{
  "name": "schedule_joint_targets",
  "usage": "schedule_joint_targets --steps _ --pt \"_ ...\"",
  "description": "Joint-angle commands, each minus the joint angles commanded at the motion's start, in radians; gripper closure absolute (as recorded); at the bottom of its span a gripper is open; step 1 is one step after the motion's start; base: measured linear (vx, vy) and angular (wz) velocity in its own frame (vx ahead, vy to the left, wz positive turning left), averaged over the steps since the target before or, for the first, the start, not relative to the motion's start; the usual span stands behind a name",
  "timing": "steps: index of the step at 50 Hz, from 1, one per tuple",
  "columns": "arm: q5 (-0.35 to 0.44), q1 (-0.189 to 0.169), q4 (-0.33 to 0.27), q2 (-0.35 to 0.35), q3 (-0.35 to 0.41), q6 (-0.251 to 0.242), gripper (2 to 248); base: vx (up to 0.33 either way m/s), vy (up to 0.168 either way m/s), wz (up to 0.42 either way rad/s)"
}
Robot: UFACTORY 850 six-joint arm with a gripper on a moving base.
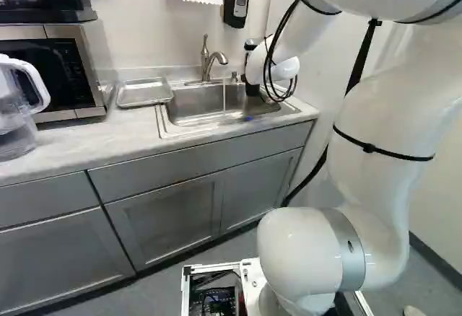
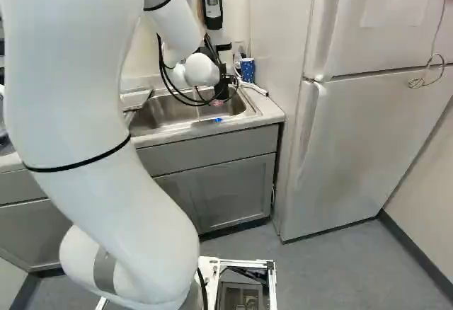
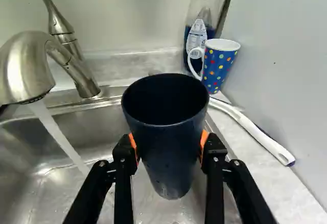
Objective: Rinse the cup and place it in the tray
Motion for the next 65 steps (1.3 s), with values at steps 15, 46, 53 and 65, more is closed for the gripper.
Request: schedule_joint_targets --steps 15,46,53,65 --pt "0.003 0.031 0.006 -0.029 0.002 0.000 125 0.000 0.000 0.000" --pt "0.031 0.111 0.006 -0.102 -0.008 0.000 125 0.000 0.000 0.000" --pt "0.040 0.131 0.006 -0.119 -0.011 0.000 125 0.000 0.000 0.000" --pt "0.061 0.165 0.006 -0.147 -0.014 0.000 125 0.000 0.000 0.000"
